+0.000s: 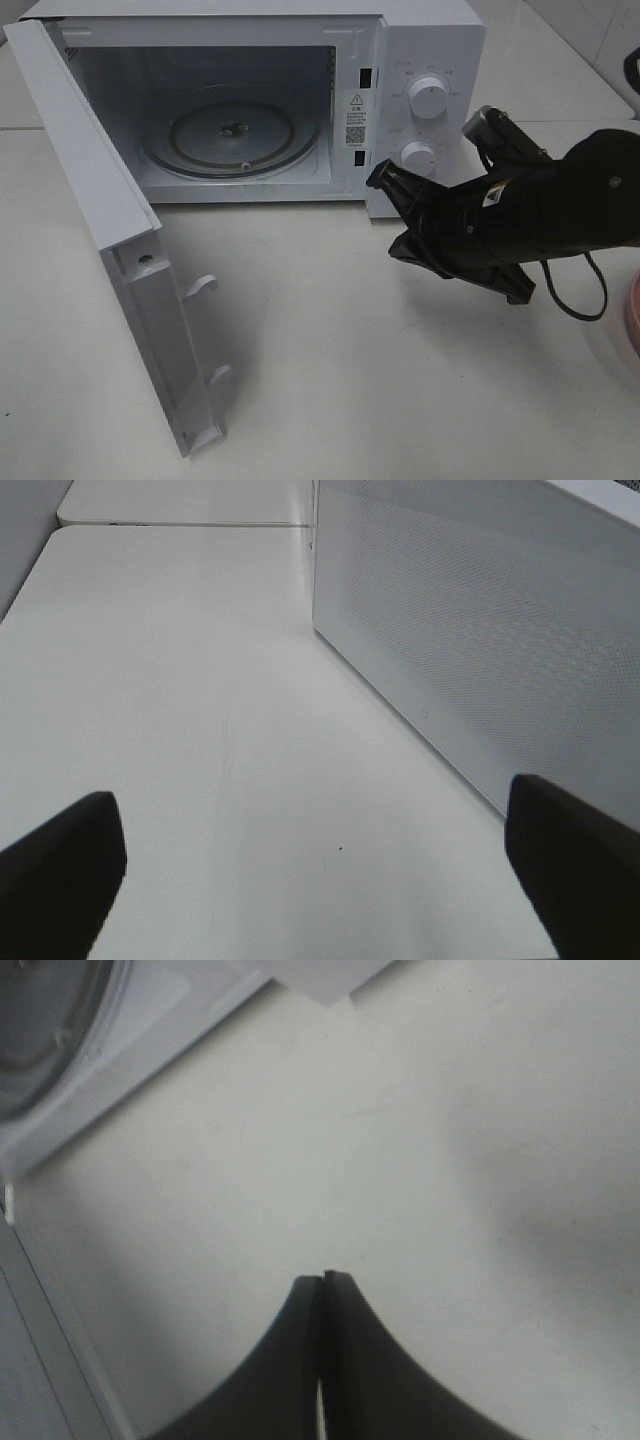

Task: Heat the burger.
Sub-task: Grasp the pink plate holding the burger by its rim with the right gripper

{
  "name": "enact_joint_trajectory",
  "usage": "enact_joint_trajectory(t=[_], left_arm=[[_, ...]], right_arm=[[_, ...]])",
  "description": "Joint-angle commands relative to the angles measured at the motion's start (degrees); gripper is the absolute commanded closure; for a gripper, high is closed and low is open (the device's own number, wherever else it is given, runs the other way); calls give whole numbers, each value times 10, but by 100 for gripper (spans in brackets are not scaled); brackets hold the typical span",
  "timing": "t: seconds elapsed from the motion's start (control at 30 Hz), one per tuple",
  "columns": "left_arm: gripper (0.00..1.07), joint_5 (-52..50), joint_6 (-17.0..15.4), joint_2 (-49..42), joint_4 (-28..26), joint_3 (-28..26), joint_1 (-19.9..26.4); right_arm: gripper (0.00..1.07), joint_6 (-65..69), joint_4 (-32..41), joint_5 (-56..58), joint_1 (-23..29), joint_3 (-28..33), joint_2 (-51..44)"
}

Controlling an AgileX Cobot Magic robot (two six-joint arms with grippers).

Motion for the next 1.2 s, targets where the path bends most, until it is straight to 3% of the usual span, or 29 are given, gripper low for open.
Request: enact_joint_trajectory(t=[0.03, 0.13, 0.3, 0.4, 0.57, 0.8, 0.9, 0.93, 1.03, 1.1, 1.13, 1.2], left_arm=[[9, -3, -2, -14, -3, 1, -1], [9, -3, -2, -14, -3, 1, -1], [9, -3, -2, -14, -3, 1, -1], [9, -3, -2, -14, -3, 1, -1], [9, -3, -2, -14, -3, 1, -1], [9, -3, -2, -14, -3, 1, -1], [9, -3, -2, -14, -3, 1, -1], [9, -3, -2, -14, -3, 1, -1], [9, -3, -2, -14, -3, 1, -1], [9, -3, -2, -14, -3, 1, -1], [9, -3, -2, -14, -3, 1, -1], [9, -3, -2, -14, -3, 1, -1]], right_arm=[[104, -117, -12, 95, -1, -2, -29], [104, -138, -21, 112, -1, -2, -35], [102, -184, -119, 217, -1, -2, -76], [102, -185, -132, 229, -1, -2, -83], [100, -201, -217, 331, -1, -2, -126], [94, -239, -243, 411, -1, -2, -130], [82, -239, -246, 420, -1, -2, -130], [68, -239, -249, 419, -1, -2, -130], [59, -241, -252, 419, -1, -2, -130], [21, -258, -262, 420, -3, -2, -130], [21, -258, -262, 420, -3, -2, -130], [4, -270, -262, 437, -22, -8, -130]])
